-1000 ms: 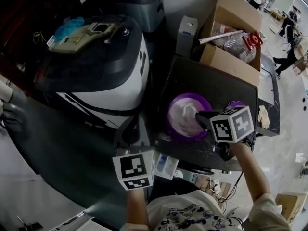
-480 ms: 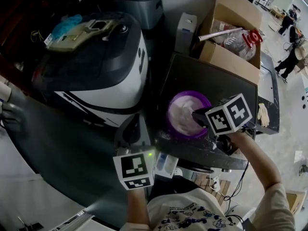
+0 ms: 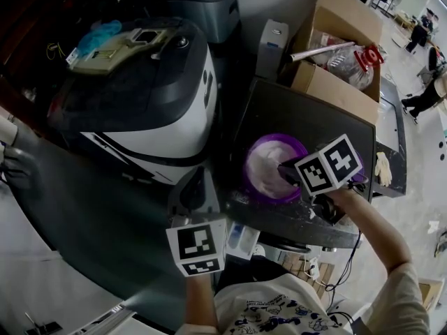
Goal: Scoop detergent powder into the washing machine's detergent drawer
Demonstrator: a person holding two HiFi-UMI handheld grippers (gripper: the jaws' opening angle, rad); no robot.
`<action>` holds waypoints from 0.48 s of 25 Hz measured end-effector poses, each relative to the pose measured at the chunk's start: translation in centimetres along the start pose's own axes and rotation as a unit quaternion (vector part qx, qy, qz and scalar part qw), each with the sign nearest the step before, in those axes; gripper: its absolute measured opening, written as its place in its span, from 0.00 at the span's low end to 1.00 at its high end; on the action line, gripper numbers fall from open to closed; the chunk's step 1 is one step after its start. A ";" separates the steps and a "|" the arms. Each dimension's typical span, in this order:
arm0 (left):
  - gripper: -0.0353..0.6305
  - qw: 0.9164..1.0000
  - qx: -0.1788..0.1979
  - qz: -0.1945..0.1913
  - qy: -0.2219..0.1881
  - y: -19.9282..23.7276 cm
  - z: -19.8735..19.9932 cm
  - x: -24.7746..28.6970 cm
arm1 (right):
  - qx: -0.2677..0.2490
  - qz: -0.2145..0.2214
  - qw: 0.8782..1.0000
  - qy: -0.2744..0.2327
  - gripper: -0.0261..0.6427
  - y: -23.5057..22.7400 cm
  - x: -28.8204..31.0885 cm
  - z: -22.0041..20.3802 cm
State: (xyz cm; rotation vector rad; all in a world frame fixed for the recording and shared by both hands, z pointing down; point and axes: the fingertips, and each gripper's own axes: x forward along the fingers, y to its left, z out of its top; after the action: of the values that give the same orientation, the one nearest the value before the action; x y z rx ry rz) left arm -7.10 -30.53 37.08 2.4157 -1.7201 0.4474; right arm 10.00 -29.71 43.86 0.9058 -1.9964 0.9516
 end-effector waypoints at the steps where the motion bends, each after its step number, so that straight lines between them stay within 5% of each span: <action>1: 0.06 1.000 0.000 0.000 0.000 0.0 0.0 0.0 | -0.001 0.001 1.000 0.002 0.07 0.0 0.0 0.0; 12: 0.06 1.000 -0.004 0.001 0.003 0.1 -0.3 0.0 | -0.040 0.001 0.999 0.033 0.07 0.8 0.5 -0.1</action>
State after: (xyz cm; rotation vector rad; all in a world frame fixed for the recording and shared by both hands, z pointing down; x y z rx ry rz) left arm -7.21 -30.44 37.40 2.4051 -1.7184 0.4462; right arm 9.14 -29.36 44.08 0.8185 -1.9643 0.8845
